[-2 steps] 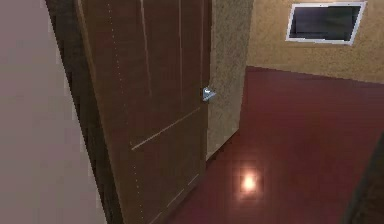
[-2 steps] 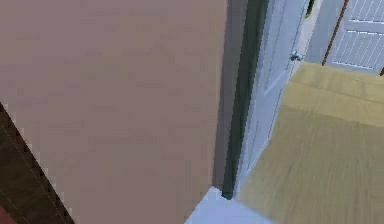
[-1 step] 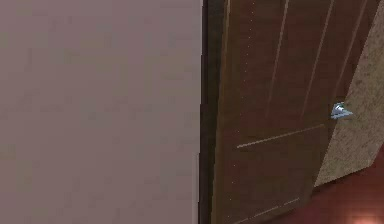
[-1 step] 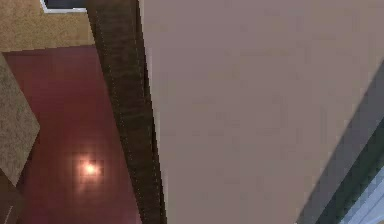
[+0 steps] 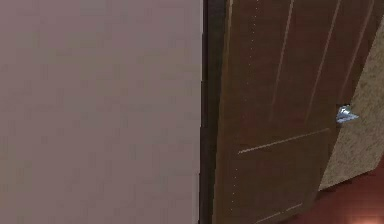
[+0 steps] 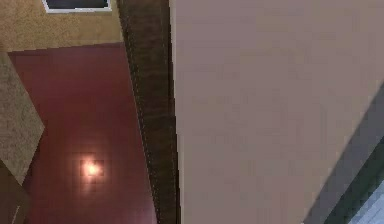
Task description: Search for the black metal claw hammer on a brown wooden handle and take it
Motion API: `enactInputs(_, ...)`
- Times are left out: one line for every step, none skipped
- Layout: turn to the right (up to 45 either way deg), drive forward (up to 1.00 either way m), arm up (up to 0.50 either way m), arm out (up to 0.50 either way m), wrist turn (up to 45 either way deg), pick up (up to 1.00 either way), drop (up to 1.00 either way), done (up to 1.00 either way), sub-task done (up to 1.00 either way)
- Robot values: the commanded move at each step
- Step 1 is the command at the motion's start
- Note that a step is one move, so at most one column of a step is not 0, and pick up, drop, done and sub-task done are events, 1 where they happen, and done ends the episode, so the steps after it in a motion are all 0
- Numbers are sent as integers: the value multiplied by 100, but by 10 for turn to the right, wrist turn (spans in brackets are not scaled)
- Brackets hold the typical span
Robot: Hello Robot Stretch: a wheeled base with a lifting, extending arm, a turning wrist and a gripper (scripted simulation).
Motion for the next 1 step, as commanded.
enactInputs(360, 0, 0, 0, 0, 0, 0, 0, 0)
